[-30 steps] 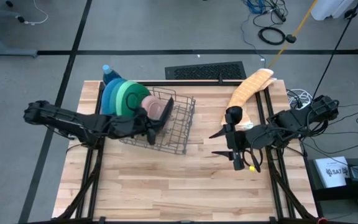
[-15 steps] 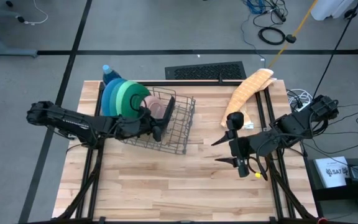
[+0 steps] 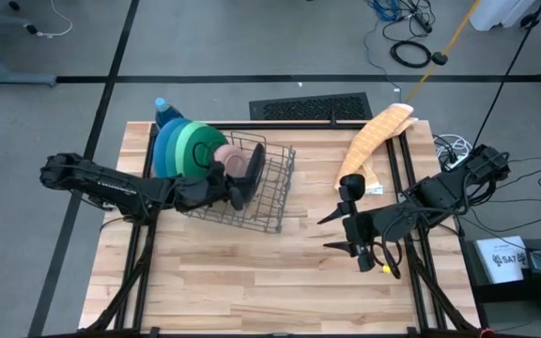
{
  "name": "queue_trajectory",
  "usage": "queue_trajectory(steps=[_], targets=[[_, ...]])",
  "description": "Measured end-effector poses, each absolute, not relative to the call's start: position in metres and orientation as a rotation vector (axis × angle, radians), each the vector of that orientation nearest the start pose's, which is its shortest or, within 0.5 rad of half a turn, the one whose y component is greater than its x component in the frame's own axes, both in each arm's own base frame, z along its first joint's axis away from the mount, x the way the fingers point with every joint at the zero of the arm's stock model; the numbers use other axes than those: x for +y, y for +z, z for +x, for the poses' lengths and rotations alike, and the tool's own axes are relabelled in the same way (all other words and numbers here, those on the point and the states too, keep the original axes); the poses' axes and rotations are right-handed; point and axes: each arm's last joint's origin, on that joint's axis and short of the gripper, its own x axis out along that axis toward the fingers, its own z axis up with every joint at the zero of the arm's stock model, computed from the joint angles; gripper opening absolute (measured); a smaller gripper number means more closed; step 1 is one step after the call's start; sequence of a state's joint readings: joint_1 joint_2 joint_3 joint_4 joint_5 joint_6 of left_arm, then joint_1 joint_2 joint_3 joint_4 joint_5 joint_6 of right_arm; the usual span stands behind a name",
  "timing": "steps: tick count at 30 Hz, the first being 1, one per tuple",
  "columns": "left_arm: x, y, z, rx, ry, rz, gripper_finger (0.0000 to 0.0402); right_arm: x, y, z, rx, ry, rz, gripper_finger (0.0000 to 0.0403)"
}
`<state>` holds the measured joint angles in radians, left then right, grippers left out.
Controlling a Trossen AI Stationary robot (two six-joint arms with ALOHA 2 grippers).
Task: Sort dishes
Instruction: Put the black plate into the dish rack
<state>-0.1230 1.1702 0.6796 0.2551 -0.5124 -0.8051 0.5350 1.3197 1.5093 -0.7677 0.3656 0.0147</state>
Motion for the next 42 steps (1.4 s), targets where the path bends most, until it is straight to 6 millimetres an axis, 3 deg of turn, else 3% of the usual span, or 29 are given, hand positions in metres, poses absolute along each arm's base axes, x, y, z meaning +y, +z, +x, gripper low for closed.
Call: queue_trajectory(steps=[20,32,42], targets=[[-0.014,0.244,0.245,0.108,0.582,-0.665,0.0014,0.125,0.413,0.232,0.520,0.161,-0.237,0.0231],[-0.013,0.240,0.244,0.140,0.591,-0.618,0.0117,0.125,0.413,0.232,0.514,0.161,-0.234,0.0231],[-0.013,0.253,0.245,0.056,0.552,-0.586,0.0191,0.125,0.413,0.232,0.514,0.159,-0.226,0.0231]])
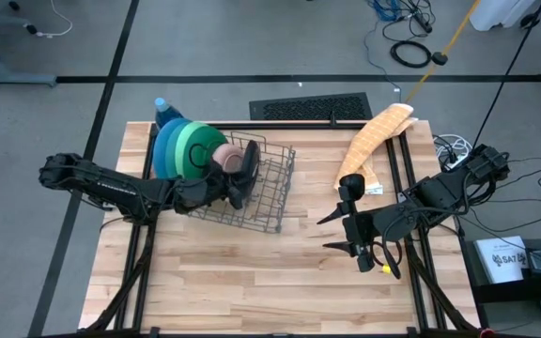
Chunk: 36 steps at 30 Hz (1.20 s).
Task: Sort dishes
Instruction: Put the black plate into the dish rack, then adjust the dishwasher to the center of the table
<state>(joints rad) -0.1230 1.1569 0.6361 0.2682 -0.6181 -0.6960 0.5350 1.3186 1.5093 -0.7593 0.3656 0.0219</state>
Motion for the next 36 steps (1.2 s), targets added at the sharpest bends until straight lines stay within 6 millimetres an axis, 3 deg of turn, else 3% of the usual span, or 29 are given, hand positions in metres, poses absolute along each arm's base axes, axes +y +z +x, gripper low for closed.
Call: queue_trajectory(steps=[20,27,36], targets=[[-0.009,0.263,0.236,-0.015,0.702,-0.492,0.0196,0.127,0.412,0.236,0.509,0.156,-0.224,0.0231],[-0.007,0.266,0.235,-0.050,0.747,-0.459,0.0196,0.131,0.400,0.252,0.541,0.147,-0.261,0.0231],[-0.008,0.292,0.238,-0.181,0.705,-0.354,0.0196,0.134,0.388,0.277,0.533,0.126,-0.283,0.0231]])
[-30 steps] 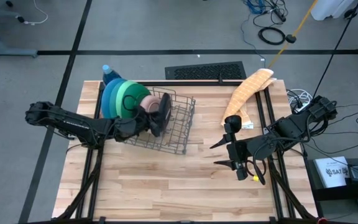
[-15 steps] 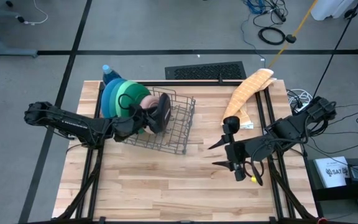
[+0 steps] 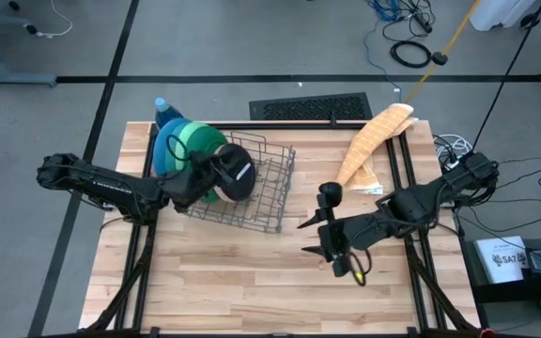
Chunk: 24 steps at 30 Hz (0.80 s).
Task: Sort dishes
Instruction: Adjust the dishwasher to the center of the table
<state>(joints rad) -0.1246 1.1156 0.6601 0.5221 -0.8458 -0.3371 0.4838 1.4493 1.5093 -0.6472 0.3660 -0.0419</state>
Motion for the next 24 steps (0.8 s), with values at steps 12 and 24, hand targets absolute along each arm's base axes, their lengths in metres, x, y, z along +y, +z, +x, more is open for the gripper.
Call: queue_trajectory(steps=[12,24], targets=[[-0.044,0.360,0.217,-0.126,0.388,-0.069,0.0166,0.134,0.362,0.305,0.530,-0.045,-0.366,0.0207],[-0.077,0.370,0.144,0.004,0.301,0.259,0.0003,0.105,0.331,0.235,0.230,-0.080,-0.285,0.0011]])
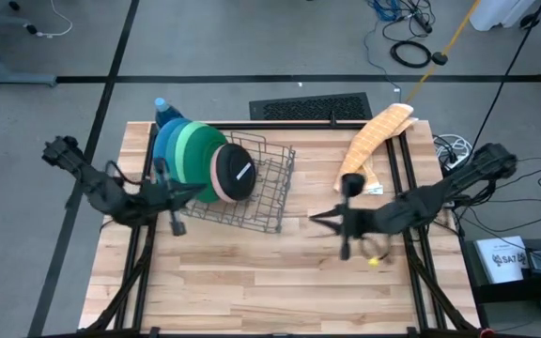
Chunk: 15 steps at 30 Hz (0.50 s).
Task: Sort dishes
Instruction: Adjust the dishwasher to the center of the table
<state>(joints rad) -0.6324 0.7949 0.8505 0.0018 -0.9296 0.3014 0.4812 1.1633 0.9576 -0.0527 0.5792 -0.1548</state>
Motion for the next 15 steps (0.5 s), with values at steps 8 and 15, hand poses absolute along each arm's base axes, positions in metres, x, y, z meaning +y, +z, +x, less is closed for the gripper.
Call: queue_trajectory(steps=[8,15], targets=[[-0.074,0.323,0.111,0.027,0.001,0.165,0.0001,0.074,0.296,0.164,0.033,-0.058,-0.195,0.0002],[-0.084,0.275,0.106,0.004,-0.364,0.092,0.0001,0.055,0.273,0.127,-0.073,-0.030,-0.196,0.0001]])
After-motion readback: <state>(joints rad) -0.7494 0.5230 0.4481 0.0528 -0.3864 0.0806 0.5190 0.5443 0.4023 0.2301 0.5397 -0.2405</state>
